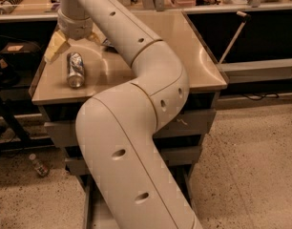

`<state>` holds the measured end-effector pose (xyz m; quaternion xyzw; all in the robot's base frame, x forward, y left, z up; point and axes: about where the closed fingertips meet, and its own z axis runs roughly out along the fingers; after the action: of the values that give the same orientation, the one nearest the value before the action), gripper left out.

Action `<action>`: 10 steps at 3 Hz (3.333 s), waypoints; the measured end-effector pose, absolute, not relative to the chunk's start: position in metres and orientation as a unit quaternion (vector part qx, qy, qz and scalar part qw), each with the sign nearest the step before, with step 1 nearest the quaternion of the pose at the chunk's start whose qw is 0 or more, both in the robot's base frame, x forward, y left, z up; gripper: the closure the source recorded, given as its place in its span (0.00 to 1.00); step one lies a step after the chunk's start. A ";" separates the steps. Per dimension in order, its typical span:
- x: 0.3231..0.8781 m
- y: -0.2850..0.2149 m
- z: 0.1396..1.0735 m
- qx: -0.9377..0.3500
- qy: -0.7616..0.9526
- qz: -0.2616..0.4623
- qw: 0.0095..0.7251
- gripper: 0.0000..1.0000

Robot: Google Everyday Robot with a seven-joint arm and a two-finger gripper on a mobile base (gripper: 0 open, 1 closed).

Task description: Place redbull can into bottom drawer

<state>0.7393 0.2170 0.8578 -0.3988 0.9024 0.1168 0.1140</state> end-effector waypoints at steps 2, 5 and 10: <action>0.727 0.227 0.846 -0.400 0.903 0.110 0.115 0.00; 0.693 0.221 0.798 -0.406 0.906 0.095 0.069 0.19; 0.693 0.221 0.807 -0.406 0.906 0.095 0.069 1.00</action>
Offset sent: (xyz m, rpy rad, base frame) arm -0.0502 0.0018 -0.0276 -0.0587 0.0089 0.0057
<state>0.6927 0.2210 0.8072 -0.4059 0.9063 0.0955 0.0687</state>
